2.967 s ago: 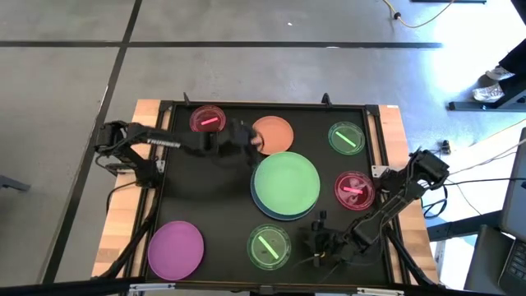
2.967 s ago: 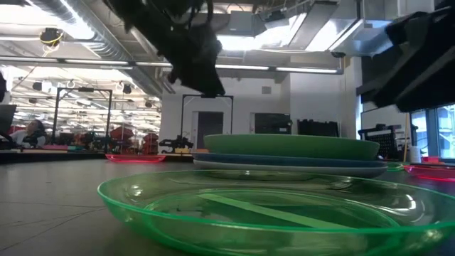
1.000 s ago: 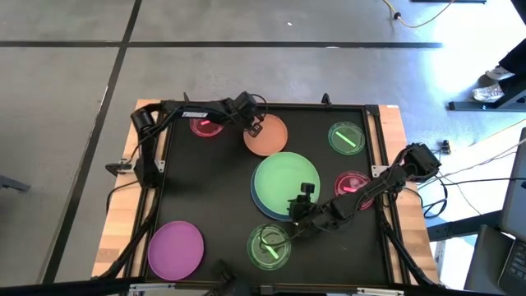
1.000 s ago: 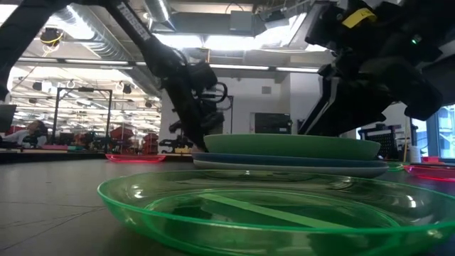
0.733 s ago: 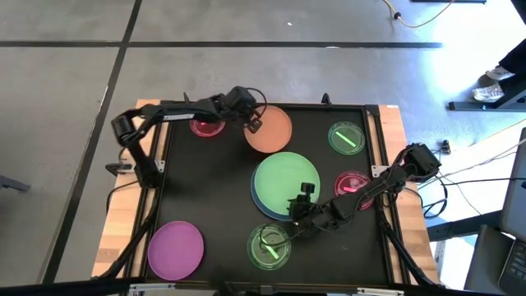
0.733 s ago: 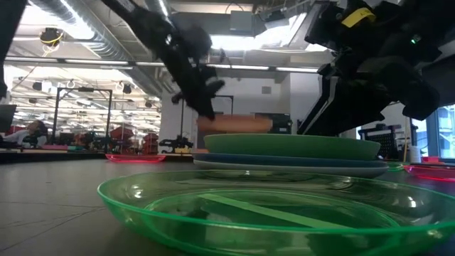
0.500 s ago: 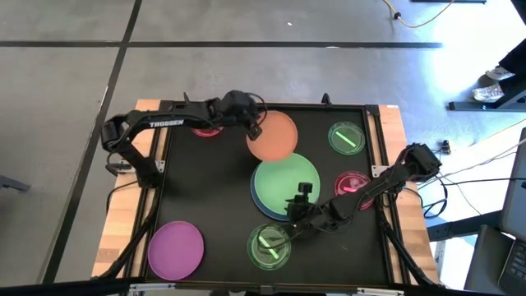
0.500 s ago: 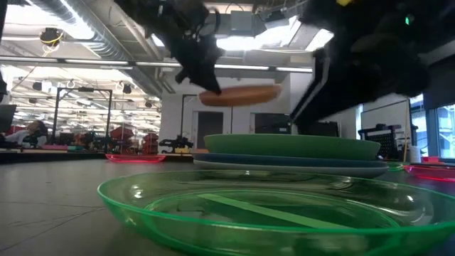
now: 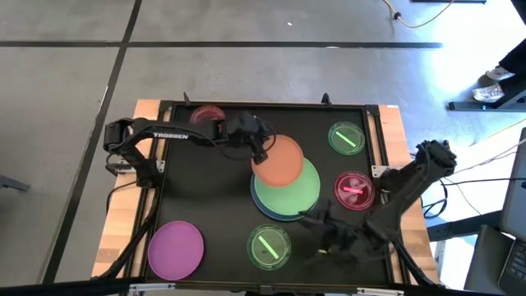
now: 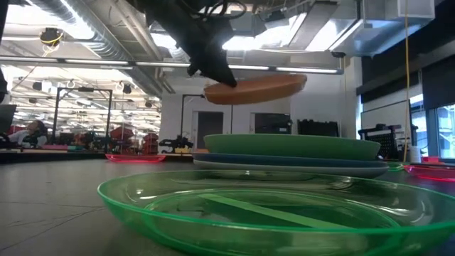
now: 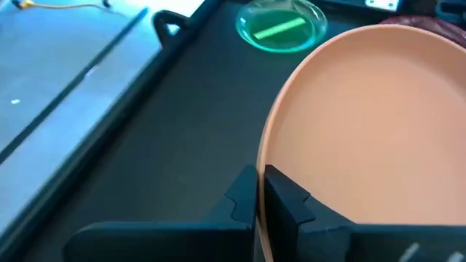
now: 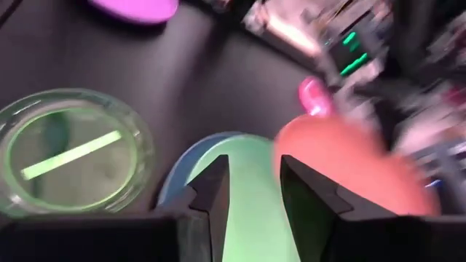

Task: Stack plastic plates
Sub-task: Stack the orange plate on top of the green plate, then stack the purple plate on top of the orange plate

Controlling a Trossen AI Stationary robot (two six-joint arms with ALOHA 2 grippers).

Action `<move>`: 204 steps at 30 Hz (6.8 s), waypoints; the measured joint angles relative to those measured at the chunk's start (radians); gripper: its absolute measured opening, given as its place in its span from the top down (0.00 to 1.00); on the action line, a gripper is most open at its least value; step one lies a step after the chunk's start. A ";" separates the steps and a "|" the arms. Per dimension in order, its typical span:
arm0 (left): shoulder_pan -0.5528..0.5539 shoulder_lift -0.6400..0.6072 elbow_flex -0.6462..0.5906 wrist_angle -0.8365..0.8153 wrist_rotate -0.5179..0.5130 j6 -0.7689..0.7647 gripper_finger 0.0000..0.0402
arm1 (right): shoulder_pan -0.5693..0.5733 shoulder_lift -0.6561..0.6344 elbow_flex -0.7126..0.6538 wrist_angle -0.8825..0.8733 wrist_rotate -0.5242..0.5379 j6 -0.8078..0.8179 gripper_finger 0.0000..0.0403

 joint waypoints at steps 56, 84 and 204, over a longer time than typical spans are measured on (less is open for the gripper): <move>-0.251 -0.045 0.001 -0.307 0.238 -0.073 0.75 | -0.033 -0.002 0.000 -0.006 -0.002 0.022 0.71; -0.860 -0.133 -0.118 -0.672 0.110 -0.467 0.75 | -0.033 0.002 0.000 -0.001 -0.002 0.046 0.71; -0.188 0.140 -0.062 0.139 -0.102 -0.194 0.97 | -0.034 0.024 0.000 0.050 0.000 0.046 0.71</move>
